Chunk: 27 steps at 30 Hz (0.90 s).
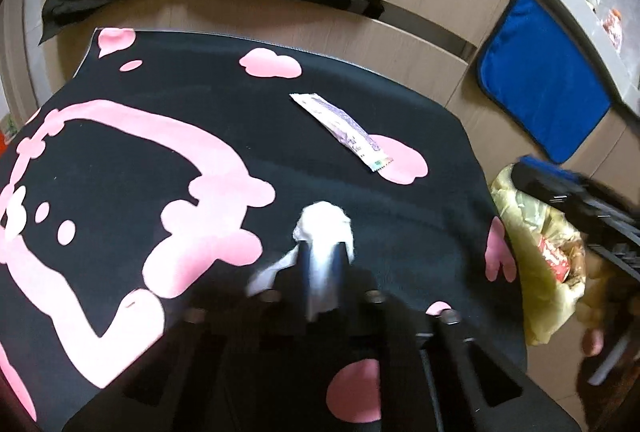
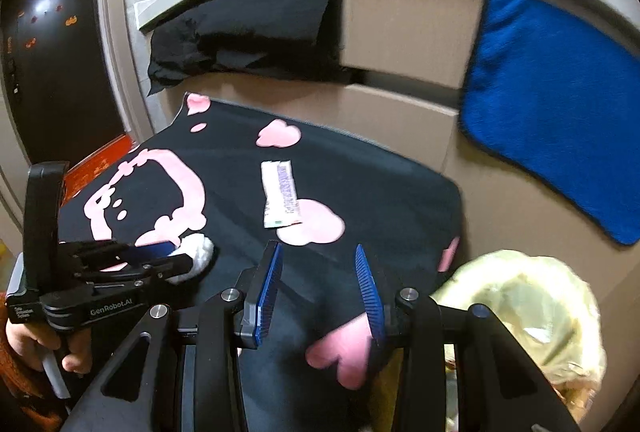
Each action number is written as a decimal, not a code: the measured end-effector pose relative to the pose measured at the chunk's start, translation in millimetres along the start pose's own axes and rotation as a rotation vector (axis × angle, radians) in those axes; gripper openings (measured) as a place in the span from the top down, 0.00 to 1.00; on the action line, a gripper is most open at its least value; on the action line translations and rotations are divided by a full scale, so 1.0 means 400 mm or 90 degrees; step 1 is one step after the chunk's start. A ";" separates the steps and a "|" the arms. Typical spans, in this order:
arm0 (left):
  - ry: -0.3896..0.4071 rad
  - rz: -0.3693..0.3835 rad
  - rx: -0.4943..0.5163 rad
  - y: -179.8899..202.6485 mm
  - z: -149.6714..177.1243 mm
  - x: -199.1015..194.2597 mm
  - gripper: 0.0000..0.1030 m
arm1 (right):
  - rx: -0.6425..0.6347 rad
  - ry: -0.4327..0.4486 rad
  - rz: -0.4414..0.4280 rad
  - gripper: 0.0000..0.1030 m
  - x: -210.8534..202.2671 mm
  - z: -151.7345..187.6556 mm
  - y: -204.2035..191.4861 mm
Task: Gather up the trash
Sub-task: 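Move both tools back over the tablecloth toward the tissue and wrapper, then grasp the white tissue with the left tool while the right tool grasps the white wrapper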
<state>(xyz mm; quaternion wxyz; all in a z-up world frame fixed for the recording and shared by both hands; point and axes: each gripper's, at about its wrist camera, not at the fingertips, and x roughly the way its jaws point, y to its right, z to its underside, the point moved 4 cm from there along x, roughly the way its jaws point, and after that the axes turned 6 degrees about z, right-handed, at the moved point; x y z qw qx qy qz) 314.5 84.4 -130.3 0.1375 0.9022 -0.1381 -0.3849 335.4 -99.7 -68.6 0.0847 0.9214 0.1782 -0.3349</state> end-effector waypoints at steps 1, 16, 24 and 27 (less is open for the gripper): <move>0.007 0.004 -0.003 -0.003 -0.001 -0.014 0.93 | 0.000 -0.009 -0.008 0.65 0.024 -0.004 -0.011; 0.024 -0.014 -0.077 -0.151 0.021 -0.128 0.93 | -0.077 -0.061 0.002 0.62 0.286 -0.072 -0.144; 0.019 -0.003 -0.092 -0.173 0.027 -0.128 0.93 | -0.061 -0.087 0.016 0.60 0.384 -0.111 -0.131; 0.019 0.001 -0.096 -0.173 0.027 -0.129 0.92 | -0.071 -0.093 0.024 0.59 0.400 -0.122 -0.131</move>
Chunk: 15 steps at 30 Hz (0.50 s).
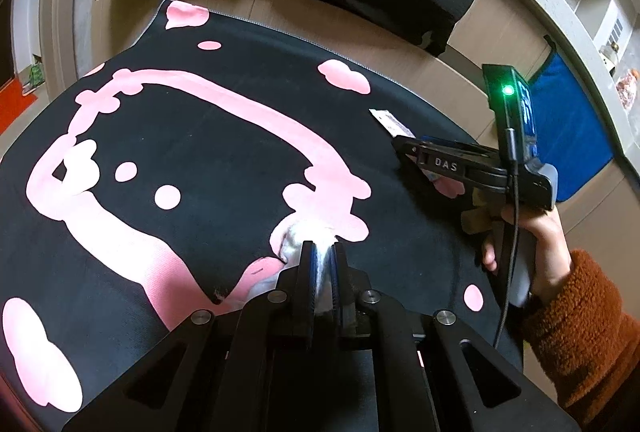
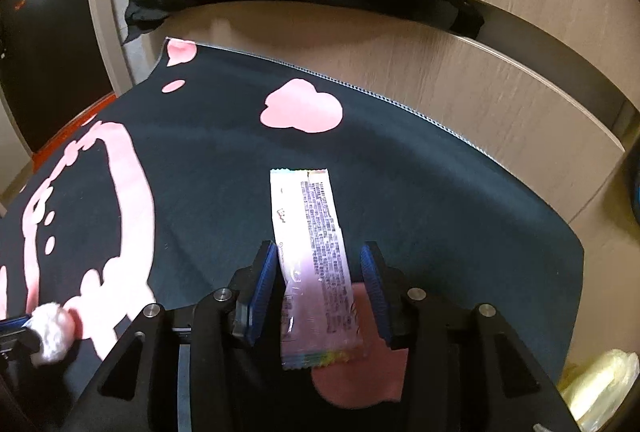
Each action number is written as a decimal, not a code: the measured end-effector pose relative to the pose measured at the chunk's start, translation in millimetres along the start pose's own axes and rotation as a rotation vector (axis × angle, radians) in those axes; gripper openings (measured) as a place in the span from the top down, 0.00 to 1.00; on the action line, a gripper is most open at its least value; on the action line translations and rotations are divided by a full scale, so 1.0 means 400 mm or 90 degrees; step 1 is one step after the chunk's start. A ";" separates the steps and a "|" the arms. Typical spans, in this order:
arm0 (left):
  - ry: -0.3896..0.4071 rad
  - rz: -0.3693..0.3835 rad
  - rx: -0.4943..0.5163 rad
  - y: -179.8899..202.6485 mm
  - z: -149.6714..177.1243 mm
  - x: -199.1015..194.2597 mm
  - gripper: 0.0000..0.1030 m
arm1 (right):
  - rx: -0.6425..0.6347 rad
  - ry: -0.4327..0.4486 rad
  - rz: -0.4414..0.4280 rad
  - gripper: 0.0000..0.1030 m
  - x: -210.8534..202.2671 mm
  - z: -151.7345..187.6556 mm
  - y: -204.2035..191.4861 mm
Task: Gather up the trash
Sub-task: 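Grasp the white tissue with the left tool while the right tool grasps the white wrapper, then lift and carry the tissue and wrapper over the yellow trash bag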
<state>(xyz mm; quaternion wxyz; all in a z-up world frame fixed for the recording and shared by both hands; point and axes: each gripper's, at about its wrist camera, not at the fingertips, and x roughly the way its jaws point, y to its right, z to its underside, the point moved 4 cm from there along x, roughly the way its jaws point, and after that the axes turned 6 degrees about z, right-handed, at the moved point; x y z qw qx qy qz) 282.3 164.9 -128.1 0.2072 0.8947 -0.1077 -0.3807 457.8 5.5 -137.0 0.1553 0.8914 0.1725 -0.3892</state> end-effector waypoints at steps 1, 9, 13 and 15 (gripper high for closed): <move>0.000 0.002 0.000 0.001 0.000 -0.001 0.92 | -0.005 -0.002 0.002 0.59 0.005 -0.004 -0.002; 0.007 0.012 0.009 0.006 0.003 -0.007 0.73 | -0.016 -0.017 -0.027 0.78 -0.013 0.011 -0.013; 0.005 -0.005 0.019 0.009 0.004 -0.005 0.71 | 0.002 0.001 -0.052 0.85 -0.082 0.059 -0.006; 0.004 -0.018 0.022 0.010 0.007 -0.003 0.71 | 0.013 0.013 -0.069 0.85 -0.129 0.085 -0.001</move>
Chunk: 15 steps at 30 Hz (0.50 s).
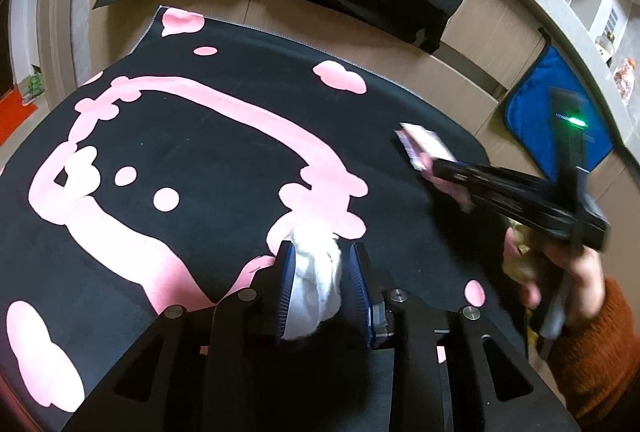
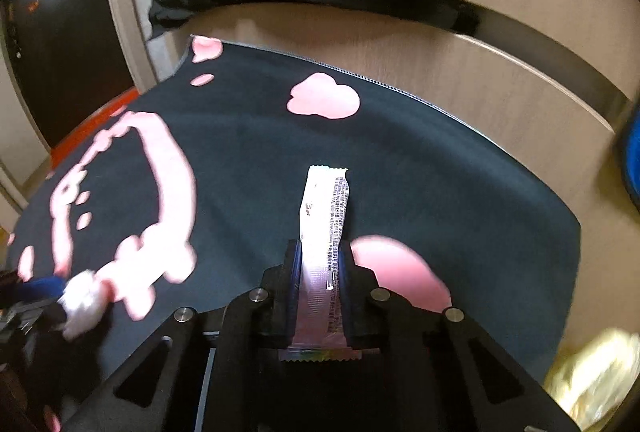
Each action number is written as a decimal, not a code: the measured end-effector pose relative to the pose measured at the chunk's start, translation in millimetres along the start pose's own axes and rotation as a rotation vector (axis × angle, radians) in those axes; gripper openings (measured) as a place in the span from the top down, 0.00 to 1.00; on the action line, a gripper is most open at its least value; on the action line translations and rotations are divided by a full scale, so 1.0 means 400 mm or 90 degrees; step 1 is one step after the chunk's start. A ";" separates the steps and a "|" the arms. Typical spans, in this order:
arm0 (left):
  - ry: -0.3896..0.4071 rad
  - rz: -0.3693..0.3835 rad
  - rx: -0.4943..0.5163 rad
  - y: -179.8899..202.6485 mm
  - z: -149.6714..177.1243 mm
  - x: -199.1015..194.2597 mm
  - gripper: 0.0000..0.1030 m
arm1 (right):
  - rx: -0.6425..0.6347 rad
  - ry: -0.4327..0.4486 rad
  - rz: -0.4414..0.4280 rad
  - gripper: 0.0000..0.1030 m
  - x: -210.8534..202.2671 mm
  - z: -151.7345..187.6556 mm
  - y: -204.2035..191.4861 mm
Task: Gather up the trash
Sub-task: 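Lift and carry the tissue and wrapper over the yellow trash bag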
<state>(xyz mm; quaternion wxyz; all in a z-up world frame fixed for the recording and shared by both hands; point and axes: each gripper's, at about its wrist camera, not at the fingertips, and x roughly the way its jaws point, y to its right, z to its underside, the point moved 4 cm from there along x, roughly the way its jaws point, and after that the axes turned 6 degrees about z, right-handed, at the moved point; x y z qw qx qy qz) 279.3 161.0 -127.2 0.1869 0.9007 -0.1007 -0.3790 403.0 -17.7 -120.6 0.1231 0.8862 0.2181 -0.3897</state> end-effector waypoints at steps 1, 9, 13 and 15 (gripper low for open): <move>-0.001 -0.008 0.001 0.001 0.001 0.003 0.70 | 0.003 0.006 -0.003 0.85 -0.022 0.011 0.000; -0.019 -0.066 -0.010 0.005 -0.001 0.047 0.68 | 0.006 0.055 0.001 0.85 -0.173 0.089 -0.023; -0.037 -0.072 -0.058 -0.007 0.005 0.053 0.71 | -0.008 0.077 0.023 0.85 -0.227 0.122 -0.036; -0.036 -0.057 -0.061 0.007 0.005 0.045 0.79 | -0.003 0.087 0.021 0.85 -0.260 0.134 -0.032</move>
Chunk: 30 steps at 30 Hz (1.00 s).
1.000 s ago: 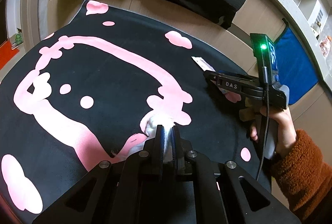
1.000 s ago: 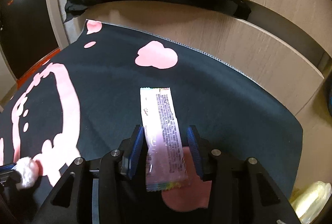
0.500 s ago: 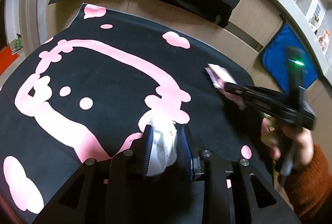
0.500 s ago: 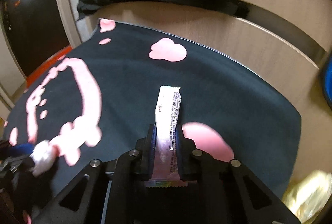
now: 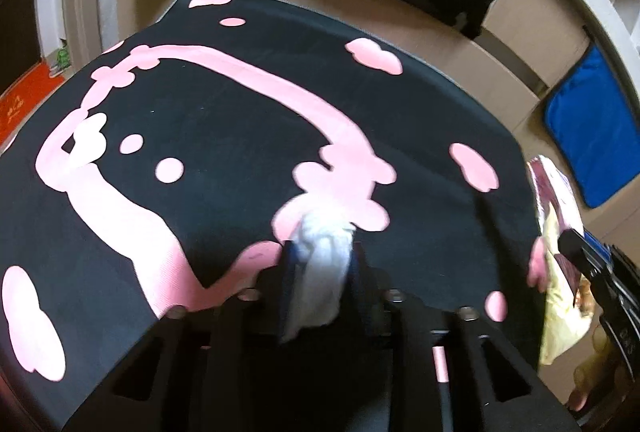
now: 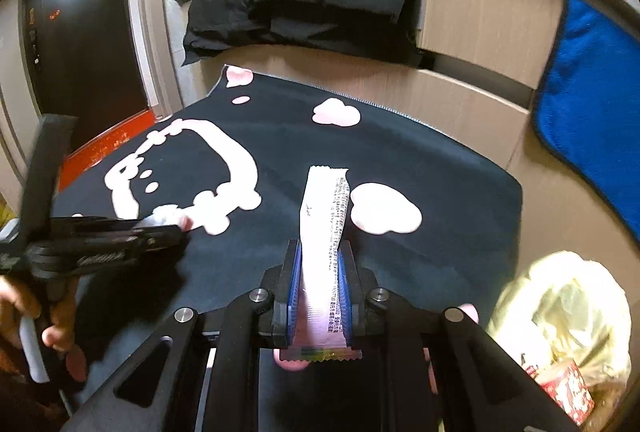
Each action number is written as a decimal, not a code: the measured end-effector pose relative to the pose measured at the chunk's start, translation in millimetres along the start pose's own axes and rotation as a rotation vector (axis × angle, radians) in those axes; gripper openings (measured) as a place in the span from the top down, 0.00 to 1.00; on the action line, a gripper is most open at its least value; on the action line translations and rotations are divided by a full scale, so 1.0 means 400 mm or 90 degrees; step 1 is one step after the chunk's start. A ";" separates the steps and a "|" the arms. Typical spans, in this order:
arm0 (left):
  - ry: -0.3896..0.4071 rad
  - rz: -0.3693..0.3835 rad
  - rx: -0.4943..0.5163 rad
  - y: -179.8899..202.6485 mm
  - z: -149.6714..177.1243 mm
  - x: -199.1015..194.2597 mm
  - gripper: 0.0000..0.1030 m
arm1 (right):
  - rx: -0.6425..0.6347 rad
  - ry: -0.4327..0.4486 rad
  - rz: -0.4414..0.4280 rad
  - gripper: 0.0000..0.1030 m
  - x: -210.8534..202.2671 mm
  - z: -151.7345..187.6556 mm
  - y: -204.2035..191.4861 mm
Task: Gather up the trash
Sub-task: 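Lift and carry the tissue and wrapper over the yellow trash bag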
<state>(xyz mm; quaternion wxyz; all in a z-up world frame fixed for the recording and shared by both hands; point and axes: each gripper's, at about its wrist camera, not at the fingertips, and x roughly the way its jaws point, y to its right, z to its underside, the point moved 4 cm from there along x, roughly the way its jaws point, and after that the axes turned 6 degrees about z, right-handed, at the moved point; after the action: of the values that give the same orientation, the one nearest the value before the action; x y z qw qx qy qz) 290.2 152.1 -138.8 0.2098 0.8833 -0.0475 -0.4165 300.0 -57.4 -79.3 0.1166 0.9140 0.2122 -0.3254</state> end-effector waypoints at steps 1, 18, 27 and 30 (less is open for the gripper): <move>0.004 0.011 0.001 0.013 0.003 -0.010 0.79 | 0.003 0.008 0.002 0.85 -0.021 0.002 0.006; 0.217 0.075 0.309 0.542 0.055 -0.267 0.80 | 0.113 0.175 0.100 0.85 -0.390 0.053 0.260; 0.217 0.107 0.365 0.720 0.076 -0.252 0.80 | 0.171 0.199 0.154 0.84 -0.456 0.097 0.407; 0.214 0.114 0.368 0.750 0.084 -0.231 0.80 | 0.183 0.196 0.163 0.84 -0.458 0.113 0.433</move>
<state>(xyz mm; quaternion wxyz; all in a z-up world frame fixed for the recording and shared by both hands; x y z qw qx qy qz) 232.1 -107.4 31.2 -0.0087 0.9548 -0.2059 -0.2144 227.7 -283.4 17.4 -0.0083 0.9796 0.0612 -0.1914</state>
